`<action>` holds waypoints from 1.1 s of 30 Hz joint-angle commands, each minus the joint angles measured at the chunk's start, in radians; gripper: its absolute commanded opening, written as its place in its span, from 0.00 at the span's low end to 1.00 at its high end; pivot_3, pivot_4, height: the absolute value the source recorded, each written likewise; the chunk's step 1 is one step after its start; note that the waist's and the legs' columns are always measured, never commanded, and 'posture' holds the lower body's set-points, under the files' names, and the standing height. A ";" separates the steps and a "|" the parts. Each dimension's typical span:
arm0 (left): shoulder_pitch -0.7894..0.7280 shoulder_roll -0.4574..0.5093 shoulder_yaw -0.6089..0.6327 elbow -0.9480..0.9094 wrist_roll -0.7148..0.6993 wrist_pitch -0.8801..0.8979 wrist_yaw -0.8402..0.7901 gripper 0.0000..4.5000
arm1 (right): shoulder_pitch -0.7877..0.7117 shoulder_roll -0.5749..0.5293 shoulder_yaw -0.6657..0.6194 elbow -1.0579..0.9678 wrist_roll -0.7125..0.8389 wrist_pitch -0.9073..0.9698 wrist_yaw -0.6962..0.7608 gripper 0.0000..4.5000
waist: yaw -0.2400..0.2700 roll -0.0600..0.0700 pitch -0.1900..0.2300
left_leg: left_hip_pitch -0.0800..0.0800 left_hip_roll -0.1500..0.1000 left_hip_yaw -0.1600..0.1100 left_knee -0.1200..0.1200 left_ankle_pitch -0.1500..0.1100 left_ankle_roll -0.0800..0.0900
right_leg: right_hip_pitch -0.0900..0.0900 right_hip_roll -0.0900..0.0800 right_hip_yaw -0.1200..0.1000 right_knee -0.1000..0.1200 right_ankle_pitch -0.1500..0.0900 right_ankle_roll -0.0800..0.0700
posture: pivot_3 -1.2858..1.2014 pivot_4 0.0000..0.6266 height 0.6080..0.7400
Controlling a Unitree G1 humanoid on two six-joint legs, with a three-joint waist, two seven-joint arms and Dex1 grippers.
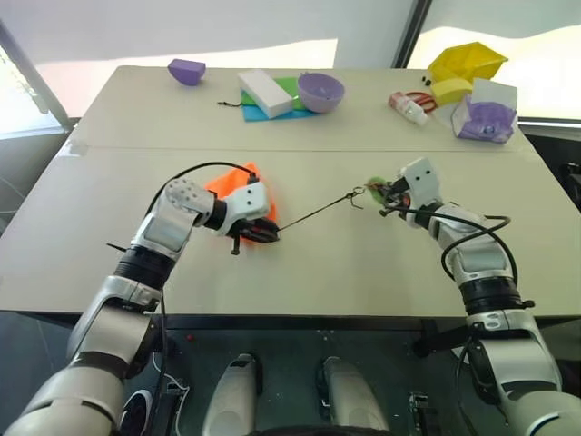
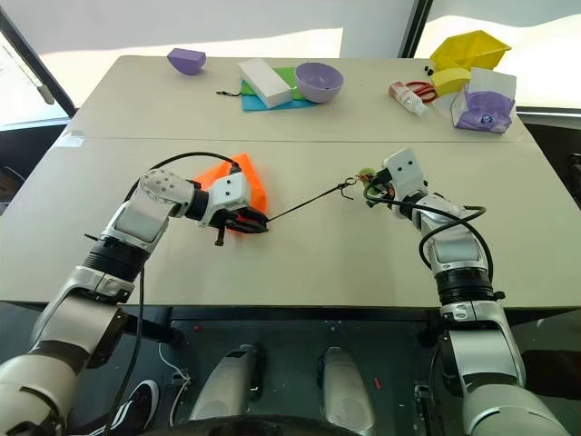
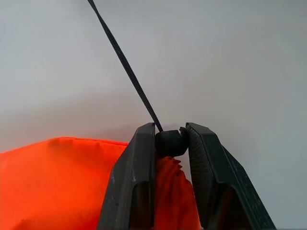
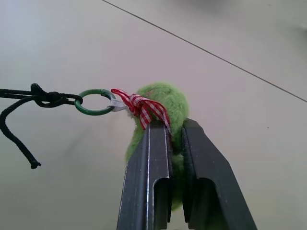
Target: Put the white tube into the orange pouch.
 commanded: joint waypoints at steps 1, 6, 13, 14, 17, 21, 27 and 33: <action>0.016 0.013 0.032 -0.035 -0.039 0.017 0.002 0.23 | -0.004 -0.020 -0.007 0.001 -0.041 -0.039 -0.029 0.00 | -0.001 0.000 0.000 | 0.000 0.000 0.000 0.000 0.000 0.000 | 0.000 0.000 0.000 0.000 0.000 0.000 | 0.52 0.24 1.00; 0.042 -0.028 0.080 -0.058 -0.134 0.099 0.031 0.53 | 0.060 0.022 0.010 -0.112 0.064 0.042 0.122 0.27 | -0.003 0.000 0.000 | 0.000 0.000 -0.001 0.000 0.000 0.000 | 0.000 0.000 0.000 0.001 0.000 0.000 | 0.52 0.24 1.00; 0.061 -0.090 0.333 -0.160 -0.387 0.273 0.186 1.00 | 0.150 0.000 -0.013 -0.309 0.165 0.087 0.247 0.99 | -0.002 0.000 0.000 | 0.001 0.000 -0.001 0.003 0.000 0.000 | 0.000 0.000 0.000 0.005 0.000 0.000 | 0.52 0.24 1.00; 0.064 -0.091 0.378 -0.177 -0.420 0.300 0.223 1.00 | 0.171 -0.010 -0.029 -0.352 0.199 0.086 0.280 0.99 | -0.003 0.000 0.000 | 0.001 0.000 -0.001 0.003 0.000 0.000 | -0.001 0.000 0.000 0.007 0.000 0.000 | 0.52 0.24 1.00; 0.126 -0.067 0.450 -0.242 -0.431 0.275 0.306 1.00 | 0.221 -0.048 -0.072 -0.445 0.276 0.125 0.340 0.99 | -0.006 0.000 0.000 | 0.004 0.000 -0.001 0.003 0.000 0.000 | 0.000 0.000 0.000 0.010 -0.001 0.002 | 0.52 0.24 1.00; 0.217 -0.045 0.501 -0.324 -0.432 0.257 0.403 1.00 | 0.268 -0.065 -0.077 -0.504 0.290 0.093 0.367 0.99 | -0.004 0.000 0.000 | 0.006 0.000 -0.001 0.002 0.000 0.000 | 0.001 0.000 0.000 0.010 -0.003 -0.001 | 0.52 0.24 1.00; 0.422 0.050 0.592 -0.409 -0.421 0.242 0.487 1.00 | 0.391 -0.103 -0.069 -0.605 0.295 0.092 0.416 0.99 | 0.000 0.000 0.000 | 0.005 0.001 0.000 0.002 0.000 0.000 | 0.000 -0.001 0.001 0.010 -0.003 -0.002 | 0.52 0.24 1.00; 0.608 0.094 0.731 -0.427 -0.447 0.193 0.561 1.00 | 0.456 -0.143 -0.086 -0.592 0.290 0.074 0.435 0.99 | 0.001 0.000 0.000 | 0.005 0.002 0.003 0.002 0.000 -0.001 | 0.000 -0.006 0.002 0.007 -0.004 -0.005 | 0.52 0.24 1.00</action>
